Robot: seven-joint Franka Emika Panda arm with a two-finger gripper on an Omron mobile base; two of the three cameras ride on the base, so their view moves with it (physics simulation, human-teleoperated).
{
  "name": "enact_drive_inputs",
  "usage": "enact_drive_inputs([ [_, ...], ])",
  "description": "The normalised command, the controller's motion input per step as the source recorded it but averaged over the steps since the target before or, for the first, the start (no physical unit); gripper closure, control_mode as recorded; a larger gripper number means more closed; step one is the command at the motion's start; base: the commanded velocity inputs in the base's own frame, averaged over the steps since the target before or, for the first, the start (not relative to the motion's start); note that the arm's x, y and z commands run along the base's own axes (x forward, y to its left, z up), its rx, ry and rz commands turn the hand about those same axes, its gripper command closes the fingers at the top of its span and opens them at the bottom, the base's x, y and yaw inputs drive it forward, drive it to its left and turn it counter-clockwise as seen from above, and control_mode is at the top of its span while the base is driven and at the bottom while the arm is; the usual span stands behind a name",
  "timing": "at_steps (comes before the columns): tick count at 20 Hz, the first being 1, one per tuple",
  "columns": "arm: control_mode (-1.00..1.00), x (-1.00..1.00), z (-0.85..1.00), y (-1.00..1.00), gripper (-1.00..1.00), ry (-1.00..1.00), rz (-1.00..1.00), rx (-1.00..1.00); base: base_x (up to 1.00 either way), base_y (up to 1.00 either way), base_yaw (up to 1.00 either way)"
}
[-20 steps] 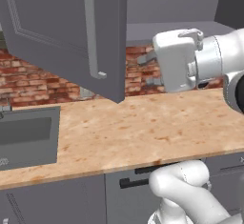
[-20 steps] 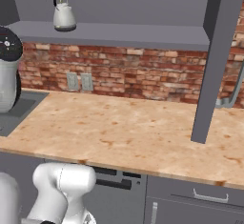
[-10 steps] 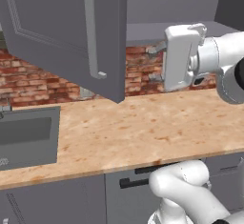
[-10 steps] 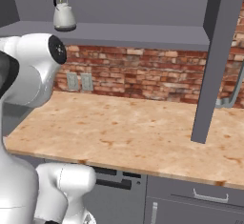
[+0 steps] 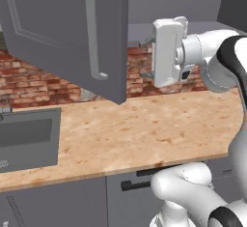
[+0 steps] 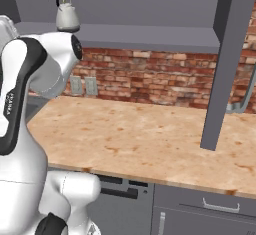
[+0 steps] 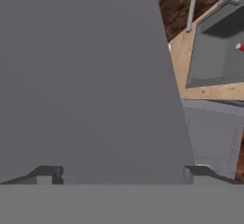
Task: Open the cabinet, pick the kettle from the cabinet, and place it in the sink.
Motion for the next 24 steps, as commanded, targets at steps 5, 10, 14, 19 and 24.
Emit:
enact_drive_inputs([
  [5,-1.00,0.44,0.00,0.29,-1.00,0.16,0.12,0.00,0.00,0.00,0.00],
  [10,-1.00,0.41,0.00,0.34,-1.00,0.13,0.08,0.00,0.00,0.00,0.00],
  [14,-1.00,0.39,0.00,0.34,-1.00,0.10,0.08,0.00,0.00,0.00,0.00],
  [19,-1.00,0.26,-0.03,0.47,-1.00,0.01,0.05,-0.02,0.00,0.00,0.00],
  [24,-1.00,0.08,-0.02,0.48,-1.00,0.00,0.07,-0.01,0.00,0.00,0.00],
])
